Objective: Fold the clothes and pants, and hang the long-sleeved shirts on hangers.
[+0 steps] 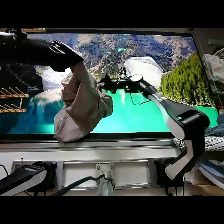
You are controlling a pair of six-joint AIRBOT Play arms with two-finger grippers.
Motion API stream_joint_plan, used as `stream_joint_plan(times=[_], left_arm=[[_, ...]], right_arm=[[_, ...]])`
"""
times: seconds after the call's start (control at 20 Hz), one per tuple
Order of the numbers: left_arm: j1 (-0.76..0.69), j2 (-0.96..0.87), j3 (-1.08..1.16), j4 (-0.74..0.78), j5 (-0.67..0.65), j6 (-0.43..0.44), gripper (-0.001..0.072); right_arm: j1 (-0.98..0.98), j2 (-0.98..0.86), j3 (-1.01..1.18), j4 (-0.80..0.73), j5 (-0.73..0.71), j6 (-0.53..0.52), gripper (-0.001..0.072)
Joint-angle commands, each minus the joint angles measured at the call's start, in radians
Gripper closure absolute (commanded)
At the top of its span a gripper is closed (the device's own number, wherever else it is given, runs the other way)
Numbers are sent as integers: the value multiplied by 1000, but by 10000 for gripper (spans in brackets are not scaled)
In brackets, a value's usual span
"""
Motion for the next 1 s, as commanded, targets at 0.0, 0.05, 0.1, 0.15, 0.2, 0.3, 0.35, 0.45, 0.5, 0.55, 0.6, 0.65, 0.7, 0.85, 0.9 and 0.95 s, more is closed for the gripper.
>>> stream_joint_plan(times=[0.0, 0.05, 0.1, 0.15, 0.2, 0.3, 0.35, 0.45, 0.5, 0.55, 0.6, 0.65, 0.7, 0.85, 0.9, 0.95], left_arm=[[16, 0, 0, 56, 47, 0, 690], [23, 0, 0, 72, 101, 0, 691], [30, 0, 0, 82, 173, 0, 691], [37, 0, 0, 82, 248, -5, 691], [41, 0, 0, 77, 335, -20, 691], [42, 2, 0, -28, 501, -32, 691], [39, 4, 2, -123, 570, -27, 690], [16, 22, 3, -336, 679, 62, 690], [-1, 40, 3, -418, 717, 139, 690], [-19, 63, 3, -464, 741, 210, 690], [-37, 89, 3, -477, 766, 270, 690], [-52, 111, 3, -476, 783, 317, 690], [-57, 130, 2, -475, 790, 360, 690], [-48, 130, 1, -343, 741, 320, 690], [-42, 118, 1, -273, 700, 252, 690], [-34, 102, 1, -198, 642, 178, 690]], right_arm=[[-97, 109, 1, 2, -24, -67, 680], [-140, 169, 1, 2, -43, -91, 680], [-177, 231, 2, 5, -63, -112, 680], [-211, 288, 17, 3, -66, -138, 680], [-241, 338, 54, 1, -43, -159, 680], [-274, 411, 170, -23, 50, -185, 680], [-278, 446, 241, -55, 82, -187, 680], [-278, 513, 394, -156, 111, -187, 680], [-278, 548, 467, -224, 109, -187, 680], [-278, 584, 542, -310, 99, -187, 680], [-278, 615, 603, -391, 85, -186, 680], [-278, 644, 654, -472, 58, -185, 680], [-278, 671, 677, -524, 19, -185, 680], [-278, 704, 673, -594, -21, -159, 680], [-277, 696, 663, -600, 3, -141, 680], [-274, 684, 638, -600, 34, -130, 680]])
